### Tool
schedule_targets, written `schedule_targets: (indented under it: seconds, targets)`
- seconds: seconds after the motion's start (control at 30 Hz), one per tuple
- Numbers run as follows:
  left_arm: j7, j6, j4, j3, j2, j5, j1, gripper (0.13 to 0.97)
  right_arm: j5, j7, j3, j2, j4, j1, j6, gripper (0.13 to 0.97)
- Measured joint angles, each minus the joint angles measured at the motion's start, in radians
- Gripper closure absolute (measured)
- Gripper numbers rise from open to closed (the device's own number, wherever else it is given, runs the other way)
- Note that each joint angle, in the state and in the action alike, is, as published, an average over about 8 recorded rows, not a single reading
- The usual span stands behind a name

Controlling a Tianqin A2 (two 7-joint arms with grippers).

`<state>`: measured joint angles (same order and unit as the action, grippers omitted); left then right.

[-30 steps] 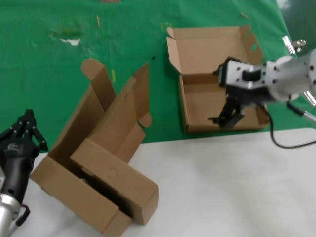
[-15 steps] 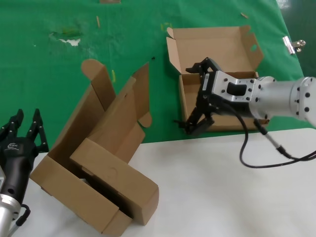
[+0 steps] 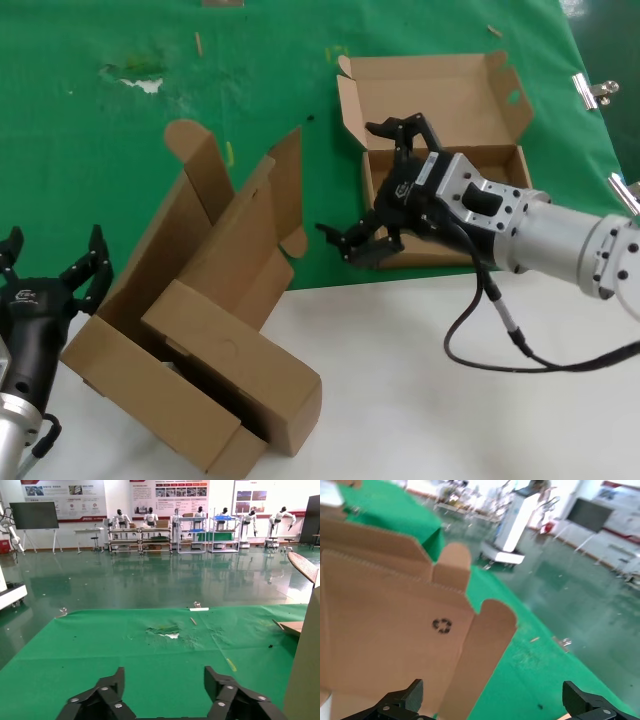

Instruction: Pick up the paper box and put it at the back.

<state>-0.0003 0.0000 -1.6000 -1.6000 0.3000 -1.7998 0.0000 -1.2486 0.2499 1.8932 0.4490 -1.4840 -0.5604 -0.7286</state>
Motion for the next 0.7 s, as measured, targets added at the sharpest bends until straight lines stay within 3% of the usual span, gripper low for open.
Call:
schedule_targets:
  seconds: [0.27, 0.57, 0.7]
  targets:
    - [0.000, 0.000, 0.000, 0.000, 0.000, 0.000, 0.000, 0.451, -0.101, -0.046, -0.054, -0.028, -0.021, 0.104, 0.134, 0.129]
    - [0.000, 0.000, 0.000, 0.000, 0.000, 0.000, 0.000, 0.279, -0.217, -0.098, -0.115, -0.059, -0.046, 0.220, 0.286, 0.129]
    - [0.000, 0.000, 0.000, 0.000, 0.000, 0.000, 0.000, 0.239, -0.267, -0.121, -0.142, -0.072, -0.056, 0.272, 0.353, 0.129]
